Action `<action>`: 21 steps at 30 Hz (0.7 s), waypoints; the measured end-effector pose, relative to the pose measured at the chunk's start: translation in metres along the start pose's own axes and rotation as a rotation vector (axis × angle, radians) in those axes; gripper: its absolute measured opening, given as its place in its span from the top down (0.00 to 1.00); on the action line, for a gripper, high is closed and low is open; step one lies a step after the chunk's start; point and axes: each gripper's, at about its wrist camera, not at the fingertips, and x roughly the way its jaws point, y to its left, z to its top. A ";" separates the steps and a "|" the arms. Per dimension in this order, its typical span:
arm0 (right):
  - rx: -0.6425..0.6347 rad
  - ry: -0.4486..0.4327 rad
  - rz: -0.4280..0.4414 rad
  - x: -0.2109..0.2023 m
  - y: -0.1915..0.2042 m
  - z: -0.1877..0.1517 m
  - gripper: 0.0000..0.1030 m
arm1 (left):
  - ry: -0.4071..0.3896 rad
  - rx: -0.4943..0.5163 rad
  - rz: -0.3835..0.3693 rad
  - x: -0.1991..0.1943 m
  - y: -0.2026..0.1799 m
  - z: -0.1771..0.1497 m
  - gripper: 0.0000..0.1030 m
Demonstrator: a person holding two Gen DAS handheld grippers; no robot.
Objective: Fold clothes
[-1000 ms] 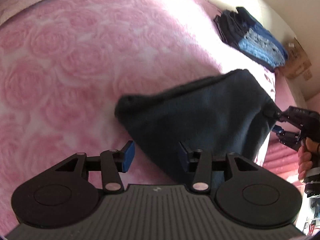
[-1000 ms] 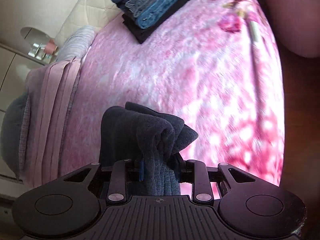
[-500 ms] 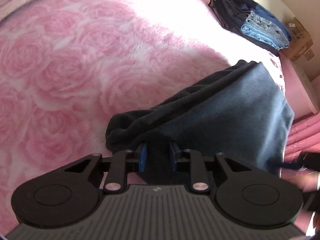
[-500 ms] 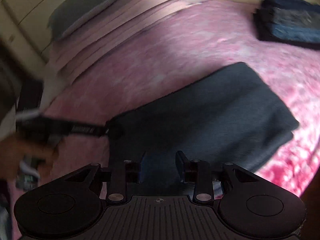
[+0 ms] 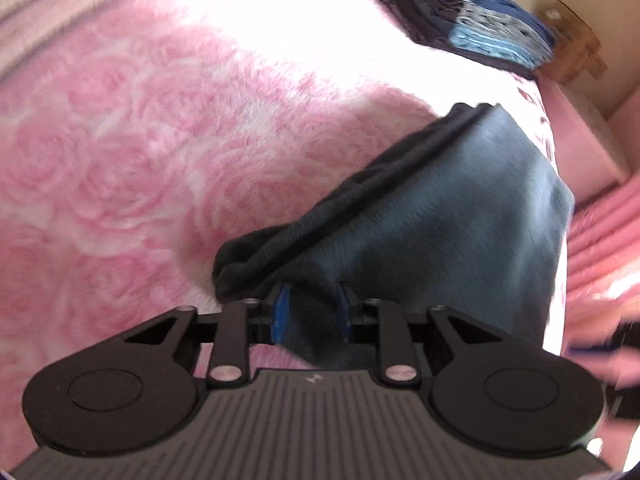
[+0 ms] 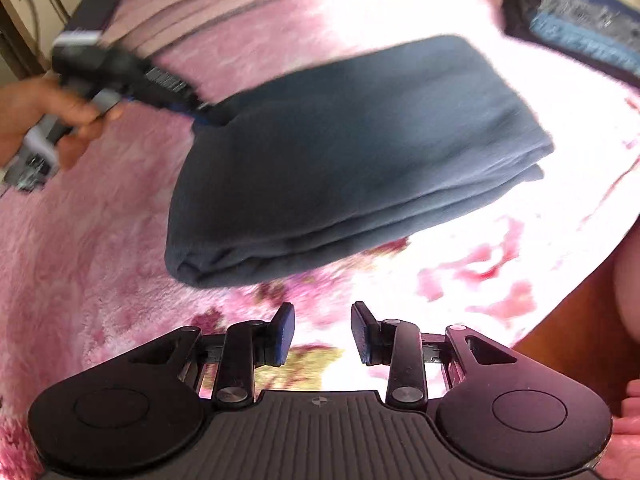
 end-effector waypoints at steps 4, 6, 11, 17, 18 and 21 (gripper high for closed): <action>0.040 -0.067 -0.049 -0.017 -0.021 0.021 0.62 | -0.019 0.102 -0.006 -0.030 -0.039 -0.024 0.75; 0.056 -0.102 -0.060 -0.021 -0.033 0.039 0.52 | -0.022 0.157 -0.017 -0.035 -0.059 -0.035 0.74; -0.018 -0.141 -0.040 0.004 -0.060 0.097 0.52 | 0.027 0.178 0.042 -0.004 -0.088 -0.056 0.74; -0.120 -0.015 0.049 0.071 -0.090 0.151 0.52 | 0.050 0.064 0.160 0.018 -0.102 -0.063 0.72; -0.157 -0.042 0.065 0.065 -0.086 0.157 0.52 | 0.054 0.040 0.174 0.017 -0.103 -0.063 0.72; -0.250 -0.111 0.106 0.060 -0.078 0.176 0.52 | 0.045 -0.048 0.204 0.013 -0.104 -0.056 0.72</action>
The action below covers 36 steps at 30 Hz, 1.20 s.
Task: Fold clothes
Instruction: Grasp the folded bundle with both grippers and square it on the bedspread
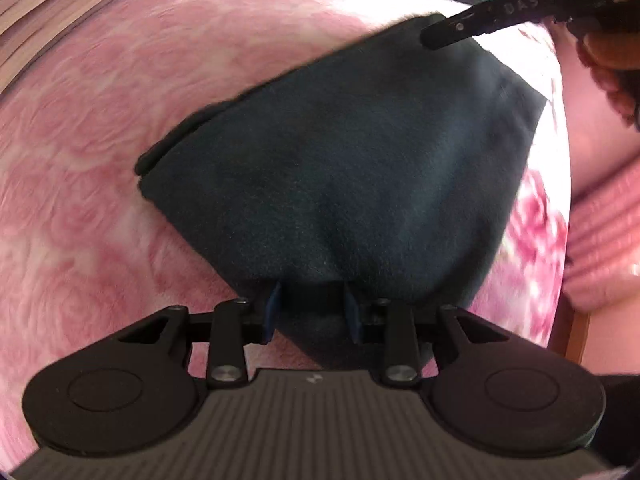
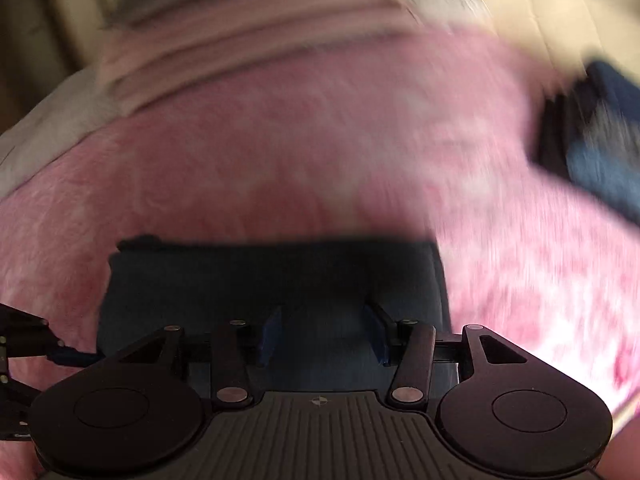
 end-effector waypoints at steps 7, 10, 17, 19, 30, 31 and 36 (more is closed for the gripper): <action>-0.068 0.081 0.065 0.073 -0.034 0.012 0.56 | 0.016 -0.022 0.024 0.015 0.001 0.013 0.65; -0.053 0.092 0.090 0.078 -0.039 0.018 0.55 | 0.004 -0.007 0.007 0.016 0.004 0.012 0.65; 0.045 0.025 0.123 0.016 -0.042 0.011 0.52 | -0.040 0.076 0.042 -0.020 -0.004 0.000 0.64; -0.011 -0.001 0.100 -0.013 -0.031 -0.001 0.39 | -0.060 0.132 0.050 -0.028 -0.014 -0.006 0.60; -0.064 0.169 0.047 -0.029 0.003 -0.063 0.38 | -0.012 0.203 0.065 -0.010 -0.033 -0.015 0.60; -0.080 0.170 0.041 -0.031 0.006 -0.062 0.38 | -0.013 0.204 0.065 -0.010 -0.033 -0.014 0.60; -0.122 0.182 0.014 -0.038 0.012 -0.063 0.37 | -0.012 0.197 0.060 -0.009 -0.031 -0.014 0.60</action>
